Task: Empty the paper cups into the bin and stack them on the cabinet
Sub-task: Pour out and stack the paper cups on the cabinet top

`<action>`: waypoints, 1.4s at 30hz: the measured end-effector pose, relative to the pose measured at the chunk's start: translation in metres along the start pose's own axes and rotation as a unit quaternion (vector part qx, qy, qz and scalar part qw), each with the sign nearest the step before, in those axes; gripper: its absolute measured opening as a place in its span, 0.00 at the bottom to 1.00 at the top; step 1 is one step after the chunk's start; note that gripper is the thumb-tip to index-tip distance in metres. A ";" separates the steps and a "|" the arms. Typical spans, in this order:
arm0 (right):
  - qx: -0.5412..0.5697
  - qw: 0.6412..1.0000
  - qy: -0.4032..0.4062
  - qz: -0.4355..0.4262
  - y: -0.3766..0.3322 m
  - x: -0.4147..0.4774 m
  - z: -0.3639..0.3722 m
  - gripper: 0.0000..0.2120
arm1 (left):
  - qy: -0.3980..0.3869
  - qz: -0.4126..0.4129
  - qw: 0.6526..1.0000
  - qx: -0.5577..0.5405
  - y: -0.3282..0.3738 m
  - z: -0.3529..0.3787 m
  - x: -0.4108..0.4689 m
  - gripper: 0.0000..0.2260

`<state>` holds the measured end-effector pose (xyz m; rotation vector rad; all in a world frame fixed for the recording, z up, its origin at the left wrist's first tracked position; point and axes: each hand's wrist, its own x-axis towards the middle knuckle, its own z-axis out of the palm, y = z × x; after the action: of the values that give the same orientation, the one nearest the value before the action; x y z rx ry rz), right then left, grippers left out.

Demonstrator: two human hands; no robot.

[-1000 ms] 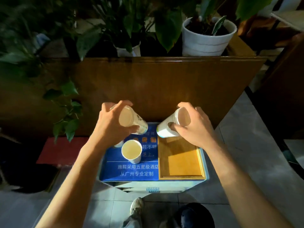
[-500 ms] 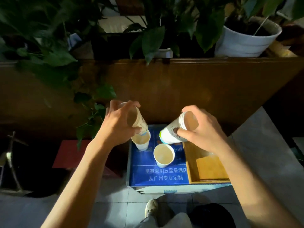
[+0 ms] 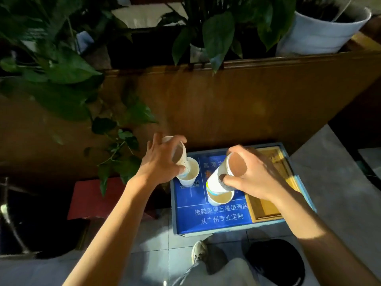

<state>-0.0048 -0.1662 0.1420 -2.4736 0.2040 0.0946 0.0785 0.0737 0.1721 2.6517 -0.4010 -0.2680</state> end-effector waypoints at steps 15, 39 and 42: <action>0.015 0.993 -0.084 0.083 0.001 0.000 0.027 0.44 | -0.068 0.018 0.997 0.014 -0.021 0.039 0.012 0.35; -0.085 0.993 -0.076 0.001 0.029 -0.014 0.052 0.33 | -0.057 0.010 0.998 0.008 -0.025 0.065 -0.014 0.36; -0.095 0.991 -0.094 0.014 0.031 -0.015 0.055 0.33 | -0.051 0.007 0.998 0.021 -0.023 0.072 -0.012 0.36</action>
<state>-0.0253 -0.1544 0.0816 -2.6306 0.1542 0.3723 0.0551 0.0687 0.0996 2.6821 -0.4614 -0.3960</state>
